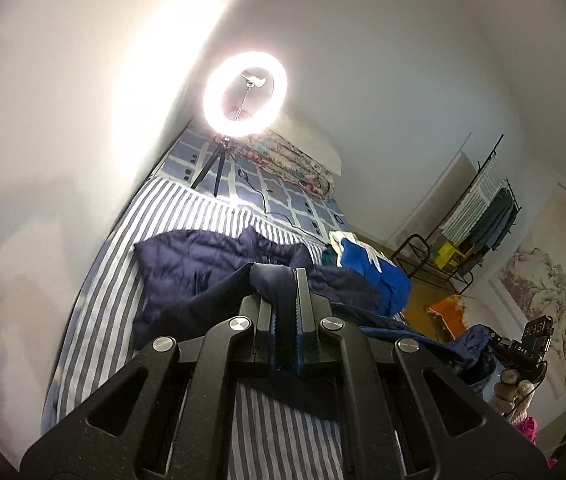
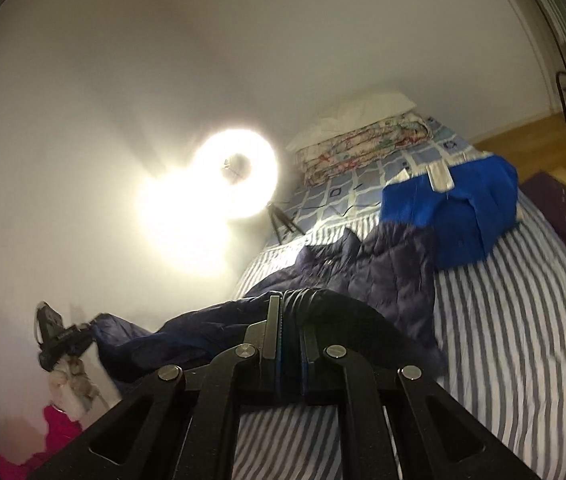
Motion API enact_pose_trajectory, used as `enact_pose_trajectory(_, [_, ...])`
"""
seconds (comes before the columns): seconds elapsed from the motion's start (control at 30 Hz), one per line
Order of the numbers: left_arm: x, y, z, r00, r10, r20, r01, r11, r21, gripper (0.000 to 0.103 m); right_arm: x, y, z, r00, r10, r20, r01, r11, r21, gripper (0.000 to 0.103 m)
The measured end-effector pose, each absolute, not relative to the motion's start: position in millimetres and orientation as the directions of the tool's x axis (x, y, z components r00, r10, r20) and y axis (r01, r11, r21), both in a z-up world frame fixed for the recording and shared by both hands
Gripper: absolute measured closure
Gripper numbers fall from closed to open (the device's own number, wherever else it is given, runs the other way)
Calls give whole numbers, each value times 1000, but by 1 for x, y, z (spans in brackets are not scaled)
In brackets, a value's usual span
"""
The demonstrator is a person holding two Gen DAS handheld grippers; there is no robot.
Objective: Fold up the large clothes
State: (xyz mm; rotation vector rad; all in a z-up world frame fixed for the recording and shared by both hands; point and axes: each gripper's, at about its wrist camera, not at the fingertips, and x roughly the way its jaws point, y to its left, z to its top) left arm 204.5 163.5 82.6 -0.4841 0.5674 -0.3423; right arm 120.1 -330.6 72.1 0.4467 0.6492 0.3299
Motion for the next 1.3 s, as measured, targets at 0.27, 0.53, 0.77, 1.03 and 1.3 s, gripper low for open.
enact_pose_trajectory(0.27, [331,152,62,793,-383,-473,107,853,-510,99,241,-343,46,760,346,-551,-65,883,465,100])
enact_pose_trajectory(0.53, [457,134,10,765,-289,-576,7,898,-441,99,367,-341,0,733,223,-643,22,936,350,100])
enact_pose_trajectory(0.77, [542,118,-65,712,-212,-670,-72,926,-370,99,450,-340,-64,686,120,-718,98,962,255,100])
enact_pose_trajectory(1.03, [588,100,-133,676,-132,-725,-131,947,-295,99,478,-338,-108,656,30,-754,125,981,147,100])
enact_pose_trajectory(1.3, [607,92,-158,649,-94,-755,-157,955,-254,94,490,-331,-111,645,-2,-765,107,990,88,91])
